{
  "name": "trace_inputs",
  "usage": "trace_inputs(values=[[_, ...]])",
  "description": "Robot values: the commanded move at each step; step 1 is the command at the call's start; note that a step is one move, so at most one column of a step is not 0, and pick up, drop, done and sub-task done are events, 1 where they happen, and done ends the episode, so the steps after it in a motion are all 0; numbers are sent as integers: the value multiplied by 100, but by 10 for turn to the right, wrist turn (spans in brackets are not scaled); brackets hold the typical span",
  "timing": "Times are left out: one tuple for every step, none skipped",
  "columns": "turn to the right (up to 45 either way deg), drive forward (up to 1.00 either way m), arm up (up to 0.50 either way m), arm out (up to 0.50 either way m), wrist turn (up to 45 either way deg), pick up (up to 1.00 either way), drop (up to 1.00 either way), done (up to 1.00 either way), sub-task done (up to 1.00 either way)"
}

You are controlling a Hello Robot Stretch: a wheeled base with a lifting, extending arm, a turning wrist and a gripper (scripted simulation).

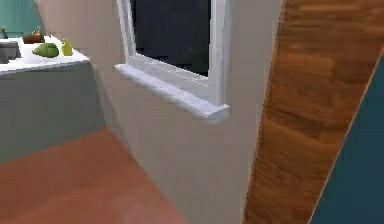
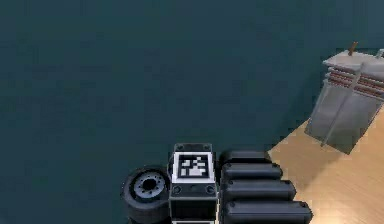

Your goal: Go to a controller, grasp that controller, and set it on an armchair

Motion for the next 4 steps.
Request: trace_inputs(values=[[-360,0,0,0,0,0,0,0,0],[0,75,0,0,0,0,0,0,0],[-270,0,0,0,0,0,0,0,0],[0,90,0,0,0,0,0,0,0]])
